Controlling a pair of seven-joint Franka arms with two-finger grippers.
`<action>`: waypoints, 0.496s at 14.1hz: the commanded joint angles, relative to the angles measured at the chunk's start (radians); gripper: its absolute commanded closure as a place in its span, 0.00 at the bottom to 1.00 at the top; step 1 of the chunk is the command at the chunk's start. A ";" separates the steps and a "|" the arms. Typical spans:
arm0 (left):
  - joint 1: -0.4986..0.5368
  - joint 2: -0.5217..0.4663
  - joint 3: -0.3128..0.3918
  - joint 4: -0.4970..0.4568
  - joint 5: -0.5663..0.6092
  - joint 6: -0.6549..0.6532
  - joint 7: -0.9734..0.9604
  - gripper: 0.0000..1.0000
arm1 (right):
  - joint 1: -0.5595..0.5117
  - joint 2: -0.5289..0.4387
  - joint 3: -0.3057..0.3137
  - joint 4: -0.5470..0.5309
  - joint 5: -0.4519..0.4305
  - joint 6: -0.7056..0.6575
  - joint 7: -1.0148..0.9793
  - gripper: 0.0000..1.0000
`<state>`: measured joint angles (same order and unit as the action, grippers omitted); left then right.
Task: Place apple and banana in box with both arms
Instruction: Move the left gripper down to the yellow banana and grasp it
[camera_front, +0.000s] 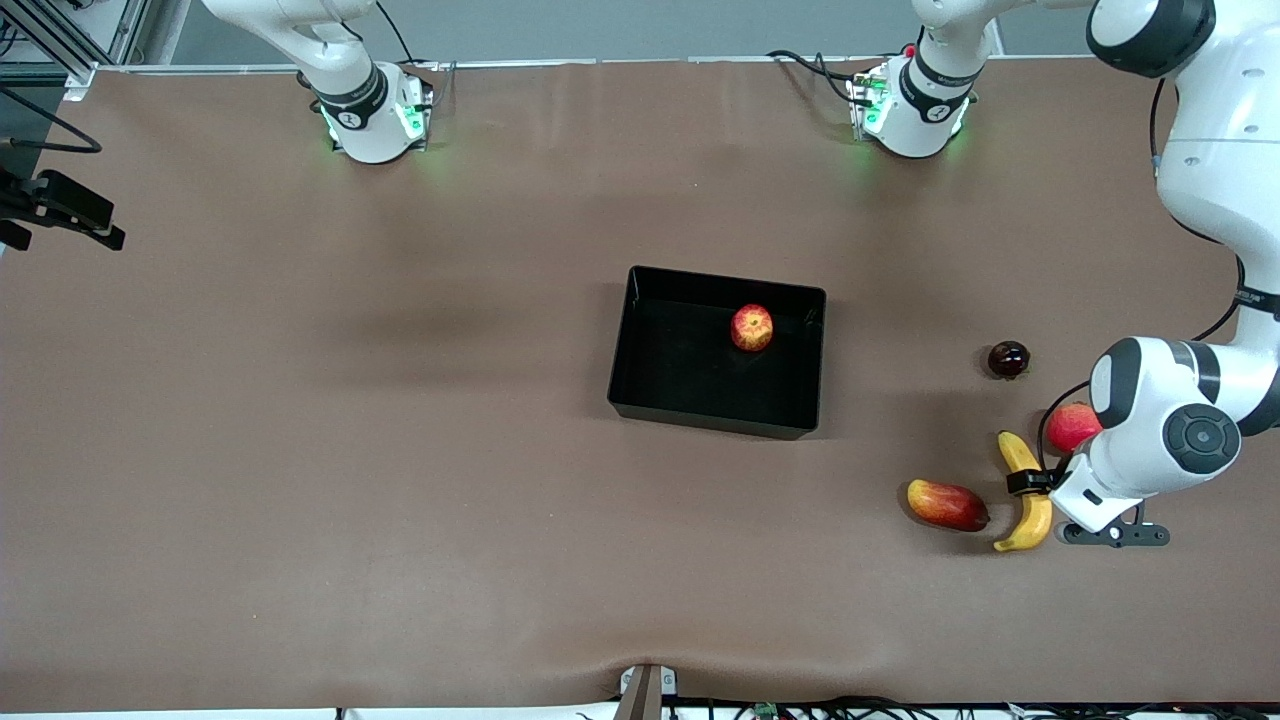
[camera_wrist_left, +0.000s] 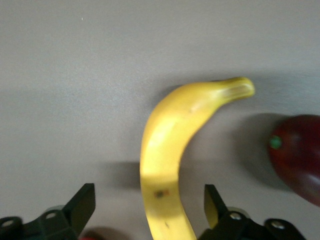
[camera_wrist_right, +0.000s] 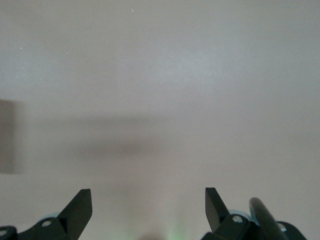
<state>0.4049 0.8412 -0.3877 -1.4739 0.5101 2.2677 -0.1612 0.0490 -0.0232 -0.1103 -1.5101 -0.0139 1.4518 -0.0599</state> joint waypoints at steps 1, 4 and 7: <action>0.006 0.029 -0.007 0.011 0.007 0.038 -0.011 0.24 | -0.005 -0.026 0.000 -0.021 0.019 0.009 -0.011 0.00; 0.006 0.045 -0.002 0.014 0.001 0.045 -0.030 0.61 | 0.000 -0.026 0.001 -0.021 0.020 0.009 -0.011 0.00; 0.009 0.018 -0.002 0.014 0.004 0.046 -0.083 1.00 | -0.003 -0.026 0.001 -0.021 0.020 0.007 -0.011 0.00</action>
<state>0.4088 0.8751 -0.3863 -1.4698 0.5094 2.3083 -0.2194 0.0494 -0.0232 -0.1095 -1.5101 -0.0134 1.4521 -0.0630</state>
